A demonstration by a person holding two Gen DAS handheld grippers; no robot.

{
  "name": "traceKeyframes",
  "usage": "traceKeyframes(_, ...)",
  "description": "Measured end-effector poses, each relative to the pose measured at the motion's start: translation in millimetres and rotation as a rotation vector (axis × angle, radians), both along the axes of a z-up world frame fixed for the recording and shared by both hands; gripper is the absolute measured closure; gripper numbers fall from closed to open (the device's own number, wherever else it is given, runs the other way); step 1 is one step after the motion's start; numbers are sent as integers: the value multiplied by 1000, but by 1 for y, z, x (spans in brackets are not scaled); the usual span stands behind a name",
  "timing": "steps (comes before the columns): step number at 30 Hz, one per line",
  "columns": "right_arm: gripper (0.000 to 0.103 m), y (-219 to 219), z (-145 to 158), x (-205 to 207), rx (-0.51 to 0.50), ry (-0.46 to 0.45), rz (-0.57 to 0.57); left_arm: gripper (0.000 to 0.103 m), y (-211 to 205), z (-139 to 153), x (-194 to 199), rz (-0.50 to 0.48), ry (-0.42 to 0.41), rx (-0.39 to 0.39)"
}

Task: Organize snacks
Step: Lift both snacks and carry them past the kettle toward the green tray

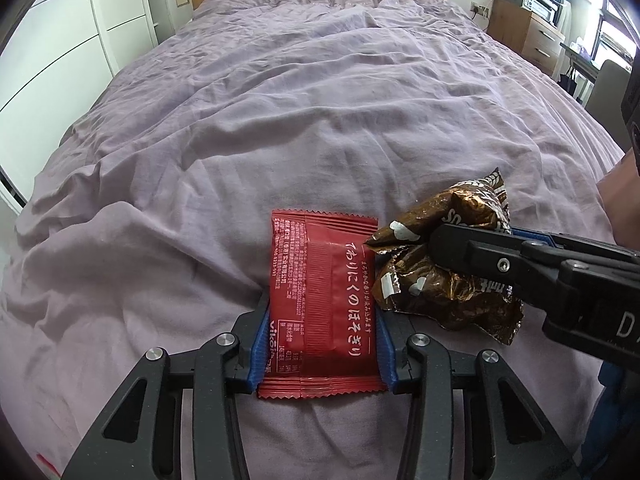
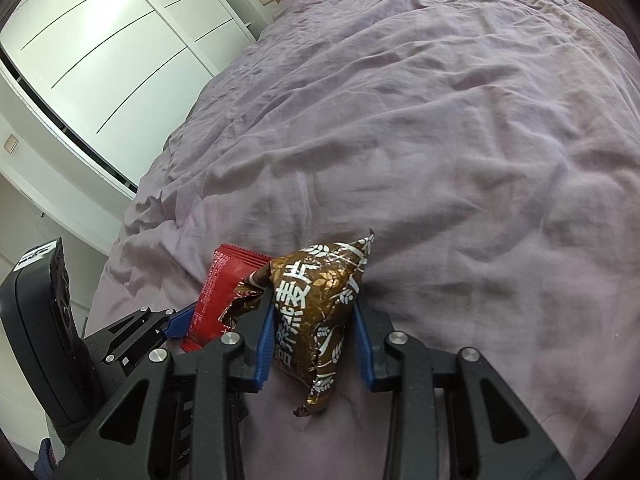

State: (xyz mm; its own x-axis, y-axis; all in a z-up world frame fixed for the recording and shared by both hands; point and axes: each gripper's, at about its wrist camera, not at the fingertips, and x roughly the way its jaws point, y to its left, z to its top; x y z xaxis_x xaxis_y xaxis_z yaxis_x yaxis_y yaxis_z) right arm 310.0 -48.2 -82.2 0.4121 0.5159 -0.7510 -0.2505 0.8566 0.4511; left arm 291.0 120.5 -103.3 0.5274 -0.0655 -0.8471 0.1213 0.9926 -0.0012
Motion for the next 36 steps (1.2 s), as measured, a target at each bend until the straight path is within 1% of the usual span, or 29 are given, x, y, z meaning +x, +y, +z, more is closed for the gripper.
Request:
traceKeyframes(4, 0, -4, 11, -7, -5, -22, 0, 65, 0, 6, -3, 4, -12, -16)
traceKeyframes(10, 0, -8, 30, -24, -63, -71, 13, 65, -5, 16, -9, 9, -19, -15)
traceKeyframes(17, 0, -22, 51, -48, -113, -110, 9, 65, -7, 37, -21, 24, -42, -26)
traceKeyframes(24, 0, -34, 69, -79, -156, -138, 10, 65, -11, 54, -46, 30, -58, -35)
traceKeyframes(29, 0, -47, 82, -104, -160, -150, -5, 65, -18, 67, -66, 32, -71, -31)
traceKeyframes(36, 0, -69, 99, -143, -168, -170, -21, 65, -36, 83, -96, 7, -92, -20)
